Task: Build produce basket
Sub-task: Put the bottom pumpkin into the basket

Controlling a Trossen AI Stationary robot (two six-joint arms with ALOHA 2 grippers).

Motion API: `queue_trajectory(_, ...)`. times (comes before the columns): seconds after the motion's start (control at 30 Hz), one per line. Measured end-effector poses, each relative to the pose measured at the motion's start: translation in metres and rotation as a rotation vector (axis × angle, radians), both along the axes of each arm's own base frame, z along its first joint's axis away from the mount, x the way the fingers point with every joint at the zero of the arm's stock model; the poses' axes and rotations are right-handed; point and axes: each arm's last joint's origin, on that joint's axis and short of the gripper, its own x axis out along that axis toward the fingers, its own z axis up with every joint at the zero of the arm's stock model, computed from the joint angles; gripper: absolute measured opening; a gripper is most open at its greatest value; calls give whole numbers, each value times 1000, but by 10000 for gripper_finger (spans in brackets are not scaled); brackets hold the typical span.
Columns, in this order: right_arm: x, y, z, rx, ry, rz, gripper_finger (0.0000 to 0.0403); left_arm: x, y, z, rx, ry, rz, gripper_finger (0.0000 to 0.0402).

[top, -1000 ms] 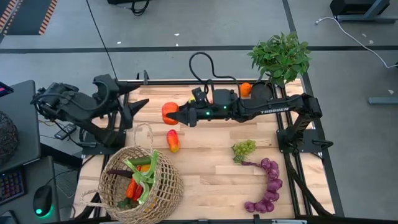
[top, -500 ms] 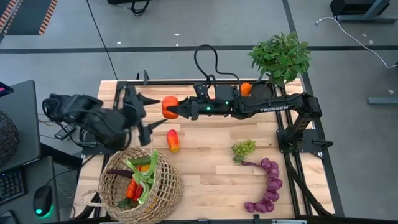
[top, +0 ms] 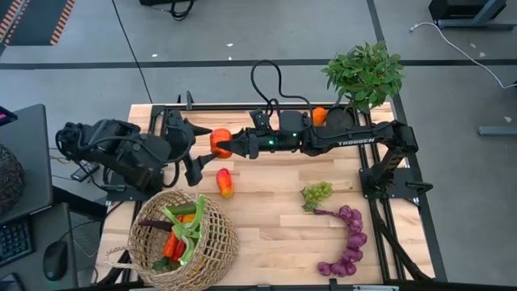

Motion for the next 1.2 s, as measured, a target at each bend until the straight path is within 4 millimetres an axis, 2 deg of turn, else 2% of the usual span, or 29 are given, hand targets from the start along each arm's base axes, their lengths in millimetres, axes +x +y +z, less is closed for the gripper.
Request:
queue_trajectory(0.3, 0, -5, 1, -6, -8, -14, 353, 5, 10, 0, -140, -56, 82, 316)
queue_trajectory(0.93, -1, -9, 4, -3, -47, 111, 370, 12, 11, 0, -126, -71, 74, 315)
queue_trajectory(1.2, -2, -18, 3, -10, -41, 102, 377, 9, 11, 2, -129, -82, 74, 272)
